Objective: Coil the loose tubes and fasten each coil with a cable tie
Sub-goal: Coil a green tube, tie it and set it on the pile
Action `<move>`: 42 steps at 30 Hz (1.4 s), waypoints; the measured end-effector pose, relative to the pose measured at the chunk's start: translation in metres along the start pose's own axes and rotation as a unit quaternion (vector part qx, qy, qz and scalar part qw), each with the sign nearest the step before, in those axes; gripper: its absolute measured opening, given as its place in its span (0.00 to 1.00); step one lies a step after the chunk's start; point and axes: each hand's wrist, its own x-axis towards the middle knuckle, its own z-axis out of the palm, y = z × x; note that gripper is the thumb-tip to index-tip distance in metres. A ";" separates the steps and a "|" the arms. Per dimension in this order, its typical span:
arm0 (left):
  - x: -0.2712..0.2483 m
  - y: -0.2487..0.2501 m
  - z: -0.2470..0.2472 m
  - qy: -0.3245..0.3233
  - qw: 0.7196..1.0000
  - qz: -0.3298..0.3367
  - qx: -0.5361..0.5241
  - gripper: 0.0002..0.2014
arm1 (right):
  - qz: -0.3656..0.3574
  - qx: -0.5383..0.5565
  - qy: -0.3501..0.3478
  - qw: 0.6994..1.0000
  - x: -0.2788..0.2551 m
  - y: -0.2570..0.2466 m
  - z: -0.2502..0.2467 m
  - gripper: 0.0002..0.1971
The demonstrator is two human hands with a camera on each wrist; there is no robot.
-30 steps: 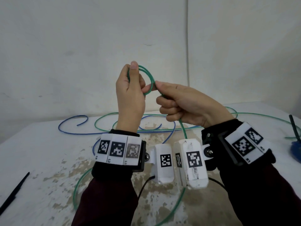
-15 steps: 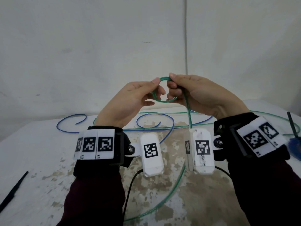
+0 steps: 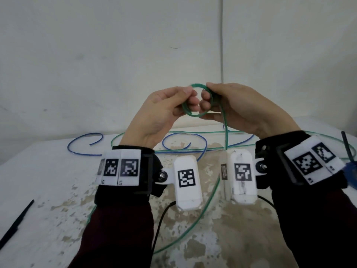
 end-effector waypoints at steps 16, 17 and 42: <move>-0.002 0.011 0.001 -0.054 0.993 -0.069 -0.074 0.15 | -0.037 0.032 -0.036 0.998 -0.004 -0.002 0.010 0.19; -0.003 0.011 0.001 -0.071 0.993 -0.080 -0.045 0.15 | -0.036 0.004 -0.034 0.999 -0.004 -0.002 0.010 0.19; -0.003 0.007 0.002 -0.046 0.998 -0.007 0.044 0.19 | -0.068 -0.077 -0.016 0.995 0.000 0.003 0.013 0.18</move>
